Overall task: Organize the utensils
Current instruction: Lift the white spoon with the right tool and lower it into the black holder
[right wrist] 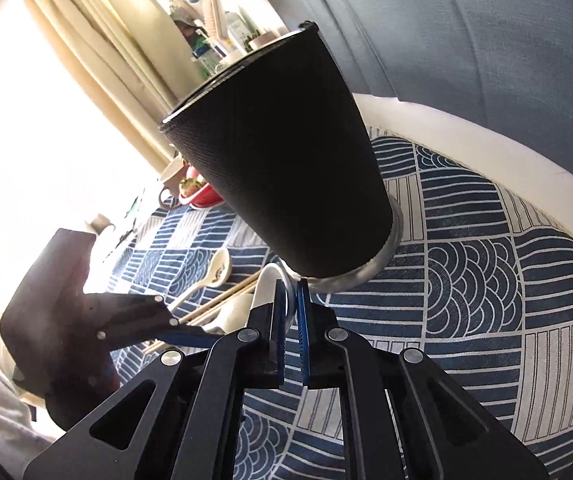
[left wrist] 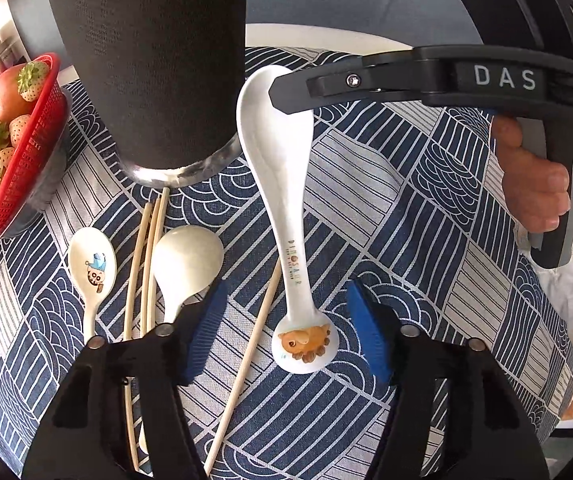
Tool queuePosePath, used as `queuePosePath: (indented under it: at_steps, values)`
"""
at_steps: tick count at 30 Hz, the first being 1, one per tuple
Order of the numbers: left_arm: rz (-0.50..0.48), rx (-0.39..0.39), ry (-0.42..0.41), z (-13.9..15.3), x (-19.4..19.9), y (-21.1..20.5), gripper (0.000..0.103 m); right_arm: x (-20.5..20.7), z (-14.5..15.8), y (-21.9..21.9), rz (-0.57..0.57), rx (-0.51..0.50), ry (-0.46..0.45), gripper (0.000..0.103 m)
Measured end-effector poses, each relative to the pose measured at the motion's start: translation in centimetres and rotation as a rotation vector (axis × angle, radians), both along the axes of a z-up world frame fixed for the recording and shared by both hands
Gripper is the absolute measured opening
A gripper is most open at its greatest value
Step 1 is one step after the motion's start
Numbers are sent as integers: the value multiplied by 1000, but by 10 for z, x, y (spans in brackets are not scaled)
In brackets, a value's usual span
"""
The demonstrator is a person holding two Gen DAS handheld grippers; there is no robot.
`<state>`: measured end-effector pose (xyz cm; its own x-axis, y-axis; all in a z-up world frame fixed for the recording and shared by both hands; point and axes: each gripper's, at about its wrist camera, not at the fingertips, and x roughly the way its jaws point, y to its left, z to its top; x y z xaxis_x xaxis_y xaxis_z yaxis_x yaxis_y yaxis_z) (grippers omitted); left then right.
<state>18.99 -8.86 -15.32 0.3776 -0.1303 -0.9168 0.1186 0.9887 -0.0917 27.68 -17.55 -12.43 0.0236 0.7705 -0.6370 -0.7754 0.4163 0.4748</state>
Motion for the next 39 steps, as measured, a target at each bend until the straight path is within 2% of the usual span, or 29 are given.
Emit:
queuePosePath:
  at_steps: [2, 6, 7, 11, 15, 27, 39]
  values:
    - [-7, -20, 13, 5, -5, 6, 25, -4, 5, 1, 1, 2, -13, 5]
    - [-19, -36, 0, 18, -13, 16, 20, -9, 14, -1, 5, 16, -24, 5]
    - [-22, -44, -3, 22, -13, 17, 14, -9, 16, -2, 7, 20, -24, 5]
    - [-34, -47, -12, 37, -14, 22, 13, -19, 29, -4, -20, 23, -59, 5]
    - [-68, -82, -35, 61, -20, 24, 12, -26, 47, -24, -63, 26, -87, 5]
    - [-190, -86, -153, 146, -44, 33, 12, -73, 137, -31, -182, -6, -231, 5]
    - [-235, -82, -295, 198, -49, 44, 12, -102, 214, -17, -268, -19, -384, 5]
